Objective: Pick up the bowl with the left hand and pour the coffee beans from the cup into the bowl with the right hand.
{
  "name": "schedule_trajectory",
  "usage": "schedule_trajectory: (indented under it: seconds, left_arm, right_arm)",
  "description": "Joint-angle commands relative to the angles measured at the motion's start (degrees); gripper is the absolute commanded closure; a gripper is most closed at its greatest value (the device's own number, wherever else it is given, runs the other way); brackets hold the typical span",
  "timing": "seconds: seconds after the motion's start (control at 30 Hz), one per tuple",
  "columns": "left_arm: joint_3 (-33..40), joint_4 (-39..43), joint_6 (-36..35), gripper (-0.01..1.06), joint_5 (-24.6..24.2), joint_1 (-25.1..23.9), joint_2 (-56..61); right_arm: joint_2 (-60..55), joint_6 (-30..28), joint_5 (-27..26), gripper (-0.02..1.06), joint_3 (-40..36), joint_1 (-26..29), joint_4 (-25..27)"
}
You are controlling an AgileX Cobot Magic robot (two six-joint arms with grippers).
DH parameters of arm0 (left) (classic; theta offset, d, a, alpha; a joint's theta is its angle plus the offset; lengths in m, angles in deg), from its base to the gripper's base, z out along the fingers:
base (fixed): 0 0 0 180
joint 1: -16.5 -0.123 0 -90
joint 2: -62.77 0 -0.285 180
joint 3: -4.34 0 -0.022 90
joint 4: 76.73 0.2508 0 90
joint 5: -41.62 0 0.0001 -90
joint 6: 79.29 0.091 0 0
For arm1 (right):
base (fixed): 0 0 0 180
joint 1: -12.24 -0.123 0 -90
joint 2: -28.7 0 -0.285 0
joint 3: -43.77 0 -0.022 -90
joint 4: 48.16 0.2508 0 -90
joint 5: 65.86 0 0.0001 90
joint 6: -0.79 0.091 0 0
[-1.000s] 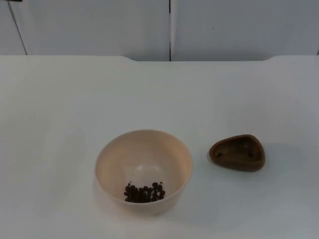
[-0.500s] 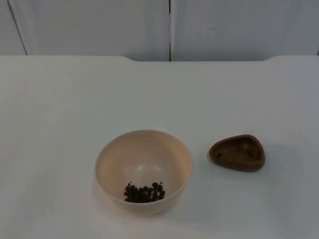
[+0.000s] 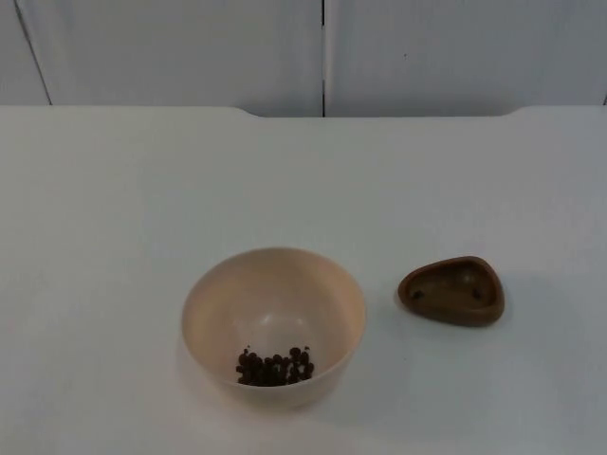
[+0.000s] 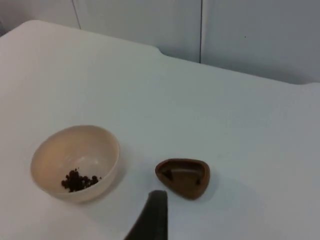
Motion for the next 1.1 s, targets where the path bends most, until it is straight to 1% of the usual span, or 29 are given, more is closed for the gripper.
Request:
schedule_trajectory:
  seconds: [0.0,0.03,0.13,0.3,0.4,0.43,0.53,0.6,0.77,0.87,0.97,1.07]
  left_arm:
    - [1.0,0.9,0.3,0.19,-3.4,0.3,4.8]
    - [1.0,0.9,0.3,0.19,-3.4,0.3,4.8]
    - [1.0,2.6,0.3,0.19,-7.1,0.3,9.8]
    - [1.0,4.0,-0.6,0.19,-10.3,0.3,15.8]
    - [1.0,8.4,-5.7,0.19,-12.5,0.3,19.6]
    - [1.0,8.4,-5.7,0.19,-12.5,0.3,19.6]
    - [2.6,14.9,-12.6,0.19,-15.0,0.3,23.2]
    - [4.4,16.7,-13.9,0.19,-15.9,0.3,25.1]
    - [4.9,17.5,-14.8,0.19,-17.1,0.3,27.7]
    - [4.9,20.0,-14.8,0.19,-18.4,0.3,29.1]
    - [6.0,20.7,-14.8,0.19,-20.3,0.3,29.1]
    - [6.6,20.7,-14.9,0.19,-20.9,0.3,29.1]
  right_arm:
    - [3.0,-1.5,3.8,0.22,-0.4,0.2,-0.6]
    - [3.0,-1.5,3.8,0.22,-0.4,0.2,-0.6]
    - [6.6,-2.4,5.1,0.22,-0.4,0.2,-0.9]
    - [12.1,-2.4,5.8,0.22,-0.4,0.2,-1.6]
    - [15.5,-2.4,8.4,0.22,-0.4,0.2,-2.3]
    - [15.5,-2.4,8.4,0.22,-0.4,0.2,-2.3]
    - [18.3,-2.2,11.2,0.22,-0.4,0.2,-3.1]
    - [19.2,-2.3,12.6,0.22,-0.4,0.2,-3.1]
    - [19.2,-2.3,14.6,0.22,-0.7,0.2,-3.2]
    - [19.2,-2.2,15.7,0.22,-2.0,0.2,-3.4]
    - [19.2,-1.2,15.5,0.22,-4.7,0.2,-3.0]
    - [19.2,-0.5,15.5,0.22,-5.6,0.2,-2.9]
